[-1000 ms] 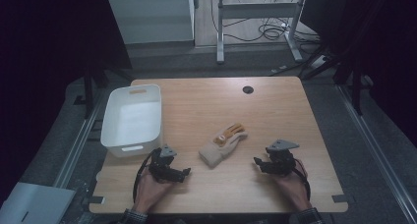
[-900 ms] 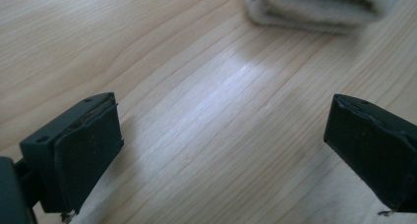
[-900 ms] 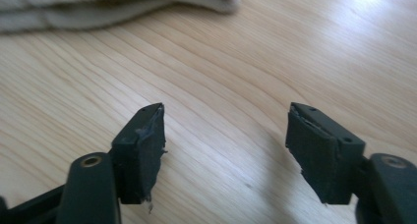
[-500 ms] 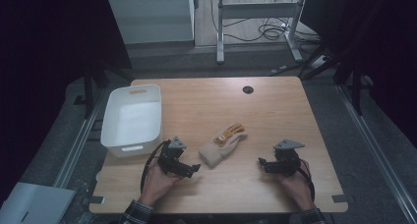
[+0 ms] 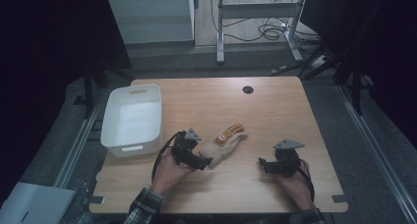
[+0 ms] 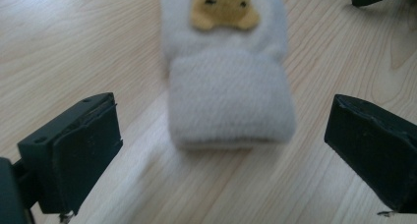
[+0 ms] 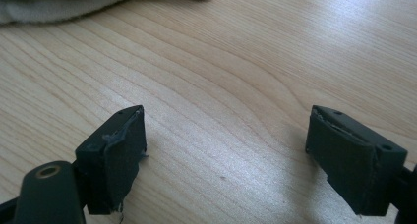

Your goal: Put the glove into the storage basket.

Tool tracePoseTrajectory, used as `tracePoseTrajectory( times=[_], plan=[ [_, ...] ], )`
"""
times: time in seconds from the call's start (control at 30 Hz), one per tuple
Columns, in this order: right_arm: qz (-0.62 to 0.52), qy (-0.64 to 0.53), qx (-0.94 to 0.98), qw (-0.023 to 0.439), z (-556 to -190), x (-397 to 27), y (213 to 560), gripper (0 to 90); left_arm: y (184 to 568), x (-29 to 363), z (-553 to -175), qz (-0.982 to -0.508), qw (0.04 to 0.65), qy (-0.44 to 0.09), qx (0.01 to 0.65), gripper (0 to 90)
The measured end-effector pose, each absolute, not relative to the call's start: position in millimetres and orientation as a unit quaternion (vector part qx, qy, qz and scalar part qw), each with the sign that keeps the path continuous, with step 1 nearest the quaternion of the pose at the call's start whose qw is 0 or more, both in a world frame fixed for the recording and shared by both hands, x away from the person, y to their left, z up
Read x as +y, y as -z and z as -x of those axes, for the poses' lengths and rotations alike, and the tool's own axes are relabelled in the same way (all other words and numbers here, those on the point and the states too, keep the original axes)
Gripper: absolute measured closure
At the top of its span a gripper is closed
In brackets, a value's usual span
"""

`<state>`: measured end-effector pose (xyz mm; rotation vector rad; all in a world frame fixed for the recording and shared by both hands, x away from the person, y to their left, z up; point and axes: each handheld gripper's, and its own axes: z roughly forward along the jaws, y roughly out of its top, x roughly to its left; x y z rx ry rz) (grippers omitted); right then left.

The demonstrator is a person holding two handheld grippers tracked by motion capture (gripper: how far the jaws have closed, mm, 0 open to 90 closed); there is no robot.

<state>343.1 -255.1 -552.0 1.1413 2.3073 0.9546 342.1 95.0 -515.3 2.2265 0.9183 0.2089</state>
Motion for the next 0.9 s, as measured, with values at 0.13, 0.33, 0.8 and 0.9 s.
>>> tracePoseTrajectory(
  times=[0.13,0.33,0.8,0.9],
  plan=[
    [-0.408,-0.341,0.824,0.197,-343,-255,552,15.8,514,83,-350,-0.867,0.346,-0.080,0.348,0.7],
    [-0.408,-0.341,0.824,0.197,-343,-255,552,15.7,515,65,-362,-0.875,0.339,-0.076,0.337,0.4],
    [-0.407,-0.341,0.824,0.196,-343,-255,552,15.3,534,30,-389,-0.889,0.300,-0.095,0.331,0.6],
    [-0.407,-0.341,0.824,0.197,-343,-255,552,15.3,542,26,-393,-0.891,0.293,-0.097,0.332,1.4]
  ],
)
